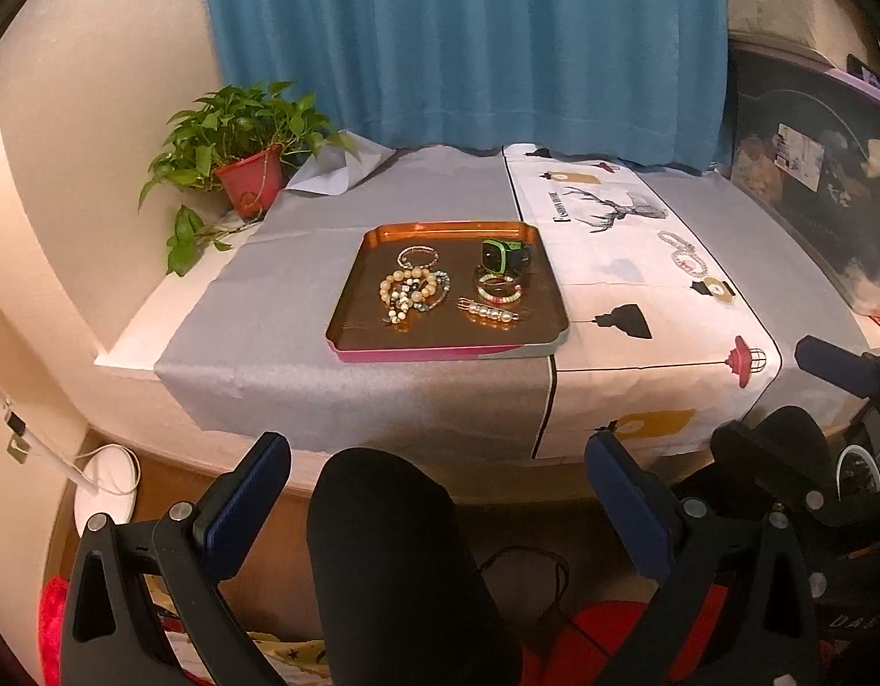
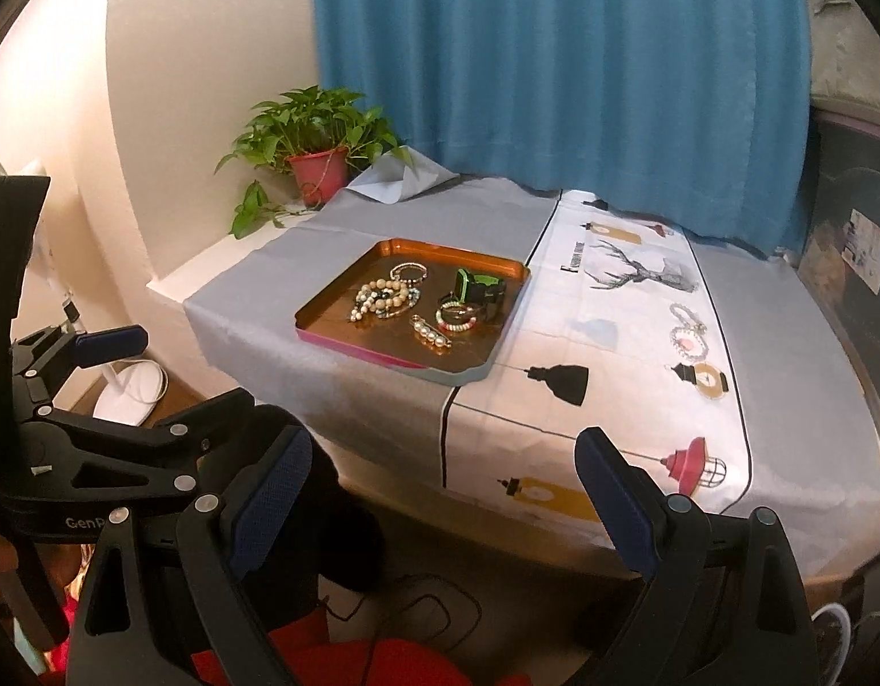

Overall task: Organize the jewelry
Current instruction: 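Move both tools back toward the last jewelry on the runner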

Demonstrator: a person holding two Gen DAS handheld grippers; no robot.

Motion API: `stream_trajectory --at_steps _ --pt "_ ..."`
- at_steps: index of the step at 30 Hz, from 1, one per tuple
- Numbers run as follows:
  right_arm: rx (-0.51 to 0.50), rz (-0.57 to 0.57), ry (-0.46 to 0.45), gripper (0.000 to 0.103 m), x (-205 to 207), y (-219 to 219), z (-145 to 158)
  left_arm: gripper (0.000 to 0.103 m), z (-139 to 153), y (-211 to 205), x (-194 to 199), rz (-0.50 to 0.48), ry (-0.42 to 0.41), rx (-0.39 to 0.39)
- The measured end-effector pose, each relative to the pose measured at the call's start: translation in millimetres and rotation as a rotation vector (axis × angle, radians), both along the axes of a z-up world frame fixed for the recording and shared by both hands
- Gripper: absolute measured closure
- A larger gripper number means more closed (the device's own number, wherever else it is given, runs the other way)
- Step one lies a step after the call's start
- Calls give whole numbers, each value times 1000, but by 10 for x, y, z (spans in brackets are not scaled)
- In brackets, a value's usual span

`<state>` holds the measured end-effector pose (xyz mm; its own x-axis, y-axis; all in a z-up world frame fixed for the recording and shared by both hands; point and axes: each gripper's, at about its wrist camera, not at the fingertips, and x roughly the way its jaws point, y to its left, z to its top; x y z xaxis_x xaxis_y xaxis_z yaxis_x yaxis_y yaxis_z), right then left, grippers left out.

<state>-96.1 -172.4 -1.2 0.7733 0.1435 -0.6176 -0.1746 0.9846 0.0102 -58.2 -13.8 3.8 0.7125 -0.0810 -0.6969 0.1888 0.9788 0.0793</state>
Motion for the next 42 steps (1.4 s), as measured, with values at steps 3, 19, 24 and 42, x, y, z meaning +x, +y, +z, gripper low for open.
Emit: stream_trajectory --at_steps 3,19,24,42 --pt "-4 -2 -1 9 -38 -13 -3 1 14 -23 -21 -6 -6 6" --pt "6 -41 18 9 -27 -143 -80 1 26 -137 -44 -22 -6 39" --pt "14 -47 28 9 -14 -179 -110 1 13 -192 -30 -27 1 50" --pt "48 -85 72 9 119 -419 -253 1 -104 -497 204 -70 56 74"
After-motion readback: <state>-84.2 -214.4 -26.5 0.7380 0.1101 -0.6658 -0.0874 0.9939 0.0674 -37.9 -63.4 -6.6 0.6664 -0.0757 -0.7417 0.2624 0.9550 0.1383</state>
